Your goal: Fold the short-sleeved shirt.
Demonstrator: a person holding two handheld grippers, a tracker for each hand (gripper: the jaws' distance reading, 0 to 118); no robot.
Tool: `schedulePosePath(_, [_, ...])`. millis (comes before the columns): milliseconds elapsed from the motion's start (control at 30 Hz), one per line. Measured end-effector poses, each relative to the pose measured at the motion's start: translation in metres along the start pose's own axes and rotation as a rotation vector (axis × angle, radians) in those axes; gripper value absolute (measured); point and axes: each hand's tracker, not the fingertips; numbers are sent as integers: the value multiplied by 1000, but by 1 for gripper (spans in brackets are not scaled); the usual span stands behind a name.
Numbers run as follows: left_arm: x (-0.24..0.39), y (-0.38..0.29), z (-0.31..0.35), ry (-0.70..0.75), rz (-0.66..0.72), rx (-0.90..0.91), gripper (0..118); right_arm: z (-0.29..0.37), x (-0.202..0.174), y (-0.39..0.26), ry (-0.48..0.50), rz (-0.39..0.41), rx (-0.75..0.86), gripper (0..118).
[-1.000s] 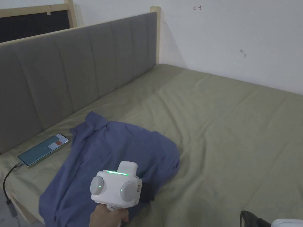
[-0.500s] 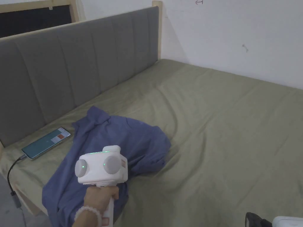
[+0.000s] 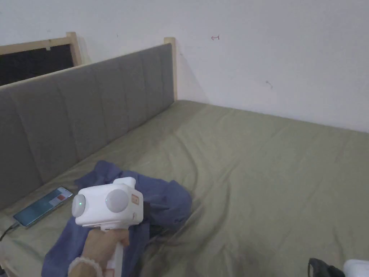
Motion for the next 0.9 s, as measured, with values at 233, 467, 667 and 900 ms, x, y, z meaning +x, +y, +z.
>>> schedulePosePath(233, [113,37,71,-209,-152,147,5,30,51,8,-123,-77,67,0])
schedulePosePath(467, [266,4,127,-601,-346,168,5,73,110,13,-289,-161,142,0])
schedulePosePath(667, [359,-108,103,-842,-478,-66,5,110,161,3,-433,-258,169,0])
schedulePosePath(900, [375,-238,4,-700,-448,-457,5,123,199,-23,-504,-321,109,0])
